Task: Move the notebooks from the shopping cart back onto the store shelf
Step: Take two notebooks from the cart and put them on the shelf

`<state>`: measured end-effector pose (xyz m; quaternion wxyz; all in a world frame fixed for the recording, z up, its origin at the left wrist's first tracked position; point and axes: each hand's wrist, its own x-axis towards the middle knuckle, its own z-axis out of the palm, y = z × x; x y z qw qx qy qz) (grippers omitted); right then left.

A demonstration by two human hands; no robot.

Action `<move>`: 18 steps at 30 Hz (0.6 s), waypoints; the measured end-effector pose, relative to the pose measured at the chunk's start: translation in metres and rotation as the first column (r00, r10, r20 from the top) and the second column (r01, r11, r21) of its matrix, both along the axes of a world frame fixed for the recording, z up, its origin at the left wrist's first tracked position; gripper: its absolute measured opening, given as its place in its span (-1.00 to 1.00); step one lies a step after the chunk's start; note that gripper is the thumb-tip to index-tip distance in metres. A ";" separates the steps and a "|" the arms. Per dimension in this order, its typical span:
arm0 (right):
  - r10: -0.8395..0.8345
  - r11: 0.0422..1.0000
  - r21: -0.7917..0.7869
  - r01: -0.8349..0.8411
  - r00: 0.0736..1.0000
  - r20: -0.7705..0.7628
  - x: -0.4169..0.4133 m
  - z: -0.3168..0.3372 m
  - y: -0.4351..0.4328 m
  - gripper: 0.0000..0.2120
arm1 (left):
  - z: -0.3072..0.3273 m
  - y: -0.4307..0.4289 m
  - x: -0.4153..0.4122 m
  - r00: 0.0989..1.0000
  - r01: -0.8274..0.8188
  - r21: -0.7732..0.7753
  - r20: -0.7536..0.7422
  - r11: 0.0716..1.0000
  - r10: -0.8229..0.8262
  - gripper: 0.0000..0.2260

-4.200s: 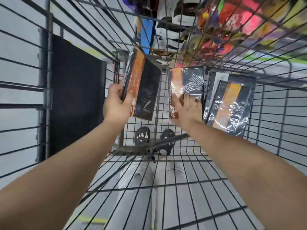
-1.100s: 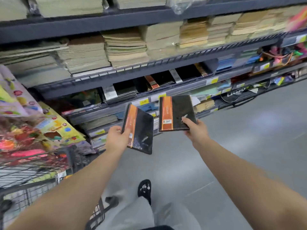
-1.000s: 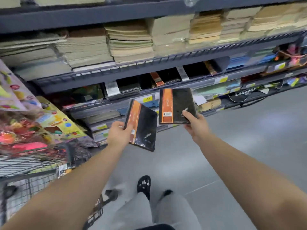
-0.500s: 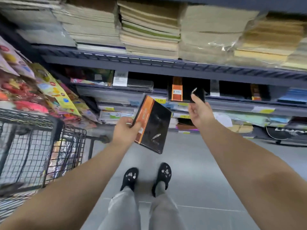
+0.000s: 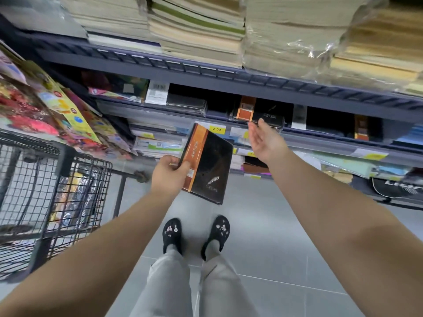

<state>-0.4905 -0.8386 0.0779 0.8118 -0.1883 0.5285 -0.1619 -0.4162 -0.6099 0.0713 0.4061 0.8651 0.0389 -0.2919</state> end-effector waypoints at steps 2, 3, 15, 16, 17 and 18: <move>0.106 0.992 -0.056 -0.112 0.989 -0.100 0.002 0.000 -0.007 -0.77 | 0.001 0.000 0.000 1.000 -0.002 -0.024 -0.008 1.000 0.002 -0.78; 0.175 0.978 -0.085 -0.191 0.971 -0.166 0.001 0.000 -0.009 -0.72 | 0.001 0.000 0.000 1.000 -0.002 -0.038 -0.016 0.999 0.001 -0.77; 0.732 0.659 -0.022 -0.751 0.649 -0.207 -0.072 0.022 0.032 -0.79 | 0.026 -0.009 -0.009 0.975 -0.056 -0.277 -0.223 0.959 -0.007 -0.85; 0.736 0.657 -0.035 -0.753 0.651 -0.186 -0.075 0.026 0.035 -0.83 | 0.028 -0.015 -0.010 0.975 -0.042 -0.289 -0.220 0.956 -0.023 -0.85; 0.737 0.657 -0.054 -0.752 0.656 -0.165 -0.076 0.030 0.037 -0.84 | 0.031 -0.021 -0.012 0.976 -0.030 -0.300 -0.215 0.954 -0.037 -0.86; 0.732 0.663 -0.071 -0.745 0.666 -0.146 -0.078 0.034 0.039 -0.81 | 0.032 -0.028 -0.014 0.977 -0.017 -0.311 -0.209 0.950 -0.051 -0.86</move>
